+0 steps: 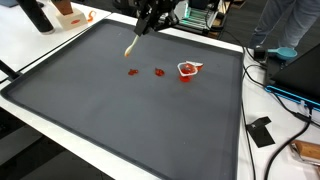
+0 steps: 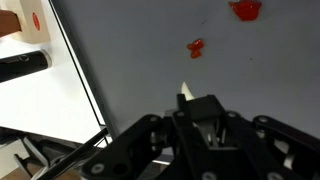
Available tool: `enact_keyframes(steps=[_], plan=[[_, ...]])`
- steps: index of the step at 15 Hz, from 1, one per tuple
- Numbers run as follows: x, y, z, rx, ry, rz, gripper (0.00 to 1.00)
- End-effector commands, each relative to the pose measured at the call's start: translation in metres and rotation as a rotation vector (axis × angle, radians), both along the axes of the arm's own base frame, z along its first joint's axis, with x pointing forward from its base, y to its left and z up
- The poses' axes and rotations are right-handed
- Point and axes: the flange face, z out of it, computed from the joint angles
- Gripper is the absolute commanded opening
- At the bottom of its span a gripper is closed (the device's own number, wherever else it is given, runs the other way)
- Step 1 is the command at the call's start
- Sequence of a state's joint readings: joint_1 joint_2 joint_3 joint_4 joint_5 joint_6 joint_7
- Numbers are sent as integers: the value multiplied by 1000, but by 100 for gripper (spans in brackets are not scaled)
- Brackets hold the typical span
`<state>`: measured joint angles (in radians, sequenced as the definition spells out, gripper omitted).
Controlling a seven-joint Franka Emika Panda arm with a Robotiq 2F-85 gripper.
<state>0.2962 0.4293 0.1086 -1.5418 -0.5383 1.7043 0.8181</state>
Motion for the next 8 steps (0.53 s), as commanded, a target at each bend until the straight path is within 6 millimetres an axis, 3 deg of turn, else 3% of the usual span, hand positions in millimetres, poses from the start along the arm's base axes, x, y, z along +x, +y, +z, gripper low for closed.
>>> enact_keyframes(steps=[1, 8], plan=[[-15, -26, 22, 135, 24, 20, 6], [-34, -58, 48, 353, 56, 73, 6]])
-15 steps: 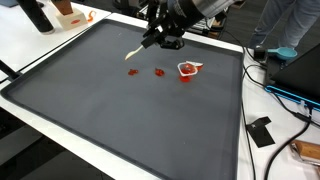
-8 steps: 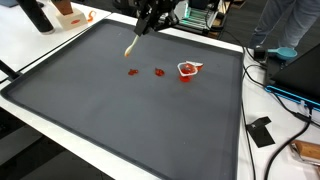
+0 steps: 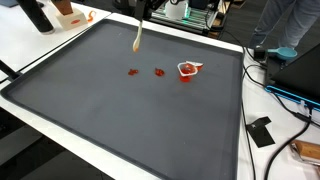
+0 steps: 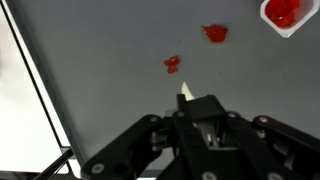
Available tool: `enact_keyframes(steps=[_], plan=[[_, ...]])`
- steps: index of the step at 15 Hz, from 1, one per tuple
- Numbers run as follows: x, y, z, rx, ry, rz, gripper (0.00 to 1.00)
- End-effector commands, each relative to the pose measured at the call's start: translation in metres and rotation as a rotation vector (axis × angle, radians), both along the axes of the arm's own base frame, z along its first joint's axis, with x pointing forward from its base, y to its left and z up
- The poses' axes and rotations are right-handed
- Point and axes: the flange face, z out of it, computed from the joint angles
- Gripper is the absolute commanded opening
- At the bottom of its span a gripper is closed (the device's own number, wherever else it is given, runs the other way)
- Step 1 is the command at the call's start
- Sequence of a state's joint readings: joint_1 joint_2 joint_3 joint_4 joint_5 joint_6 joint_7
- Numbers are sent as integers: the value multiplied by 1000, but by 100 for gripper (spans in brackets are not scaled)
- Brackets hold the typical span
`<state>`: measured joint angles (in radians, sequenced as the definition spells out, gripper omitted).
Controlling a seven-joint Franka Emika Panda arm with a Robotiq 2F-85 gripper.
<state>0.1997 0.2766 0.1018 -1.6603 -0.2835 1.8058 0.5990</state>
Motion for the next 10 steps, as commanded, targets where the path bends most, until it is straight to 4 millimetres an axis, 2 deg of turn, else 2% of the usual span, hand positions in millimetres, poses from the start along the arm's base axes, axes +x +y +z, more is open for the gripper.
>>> enact_keyframes(steps=[1, 2, 3, 7, 8, 10], plan=[[-22, -16, 8, 100, 3, 34, 6], [-6, -7, 6, 51, 6, 17, 6], [-7, -10, 9, 54, 3, 18, 24], [-6, -7, 7, 54, 5, 21, 24], [-6, -7, 6, 54, 6, 21, 6], [-1, -20, 4, 125, 17, 21, 6]])
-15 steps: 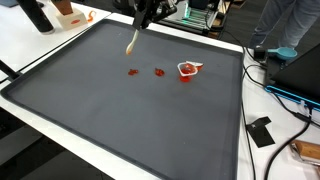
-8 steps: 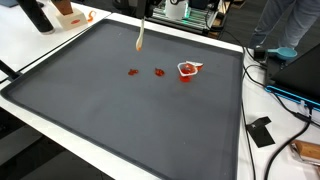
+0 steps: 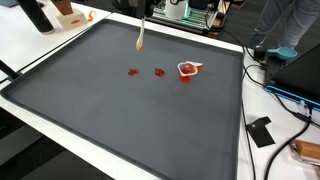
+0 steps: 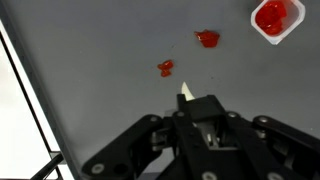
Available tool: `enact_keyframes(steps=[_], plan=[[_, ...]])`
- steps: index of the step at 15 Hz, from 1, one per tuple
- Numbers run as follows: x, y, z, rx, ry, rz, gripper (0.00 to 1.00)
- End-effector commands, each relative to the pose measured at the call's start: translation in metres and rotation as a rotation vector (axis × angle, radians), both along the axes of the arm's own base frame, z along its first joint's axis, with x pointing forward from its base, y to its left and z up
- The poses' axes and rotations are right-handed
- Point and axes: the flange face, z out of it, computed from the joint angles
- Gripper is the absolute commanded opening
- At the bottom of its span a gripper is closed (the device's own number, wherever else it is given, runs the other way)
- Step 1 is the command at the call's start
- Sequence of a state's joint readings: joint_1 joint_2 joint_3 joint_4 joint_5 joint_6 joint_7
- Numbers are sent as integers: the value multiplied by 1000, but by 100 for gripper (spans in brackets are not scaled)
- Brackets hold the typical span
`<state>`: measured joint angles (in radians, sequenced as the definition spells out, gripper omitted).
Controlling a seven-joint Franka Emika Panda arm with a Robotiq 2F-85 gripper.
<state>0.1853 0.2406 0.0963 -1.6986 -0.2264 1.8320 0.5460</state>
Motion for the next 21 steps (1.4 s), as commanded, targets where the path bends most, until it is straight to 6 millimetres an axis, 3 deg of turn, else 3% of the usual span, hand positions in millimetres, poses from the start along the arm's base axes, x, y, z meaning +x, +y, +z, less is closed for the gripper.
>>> enact_keyframes(steps=[1, 6, 9, 15, 21], plan=[[9, -20, -3, 111, 15, 8, 6], [21, -56, -14, 366, 12, 87, 6], [23, -75, -32, 516, 21, 124, 6], [14, -107, -75, 795, 32, 184, 6], [-3, -137, -113, 935, -7, 228, 6]])
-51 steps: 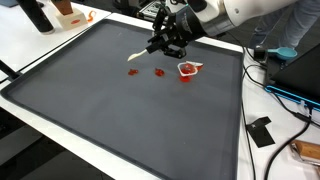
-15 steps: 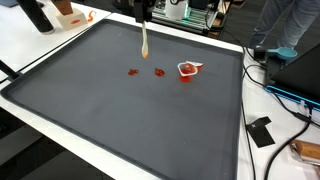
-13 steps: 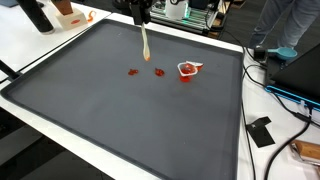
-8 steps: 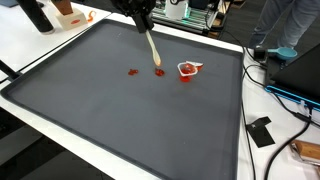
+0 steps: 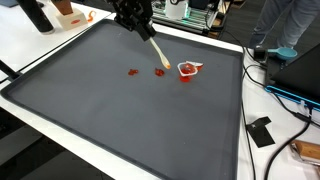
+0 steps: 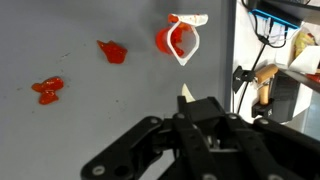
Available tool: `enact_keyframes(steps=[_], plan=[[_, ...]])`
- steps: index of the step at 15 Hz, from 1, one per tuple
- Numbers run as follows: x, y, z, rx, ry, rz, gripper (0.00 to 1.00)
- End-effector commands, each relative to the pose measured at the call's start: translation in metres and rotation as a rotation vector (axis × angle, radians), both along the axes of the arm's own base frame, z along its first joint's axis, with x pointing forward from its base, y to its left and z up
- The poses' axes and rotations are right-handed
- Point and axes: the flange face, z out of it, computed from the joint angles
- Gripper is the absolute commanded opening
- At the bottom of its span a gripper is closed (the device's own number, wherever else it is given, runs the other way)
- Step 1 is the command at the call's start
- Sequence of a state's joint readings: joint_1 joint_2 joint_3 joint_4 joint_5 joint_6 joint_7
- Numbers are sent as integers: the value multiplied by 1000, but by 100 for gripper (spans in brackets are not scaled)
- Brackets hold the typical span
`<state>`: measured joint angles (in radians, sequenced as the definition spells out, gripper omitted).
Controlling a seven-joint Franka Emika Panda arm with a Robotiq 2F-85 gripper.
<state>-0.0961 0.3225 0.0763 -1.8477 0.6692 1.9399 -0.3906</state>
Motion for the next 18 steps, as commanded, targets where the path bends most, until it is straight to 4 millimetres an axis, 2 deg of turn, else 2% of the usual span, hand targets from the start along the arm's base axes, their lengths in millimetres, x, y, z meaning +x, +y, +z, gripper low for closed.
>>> enact_keyframes(steps=[1, 8, 13, 18], plan=[[-18, -17, -20, 87, -14, -3, 6], [-44, -44, -57, 170, -15, -55, 6], [-55, -49, -79, 161, 4, -101, 6], [-58, -48, -92, 128, 0, -169, 6]])
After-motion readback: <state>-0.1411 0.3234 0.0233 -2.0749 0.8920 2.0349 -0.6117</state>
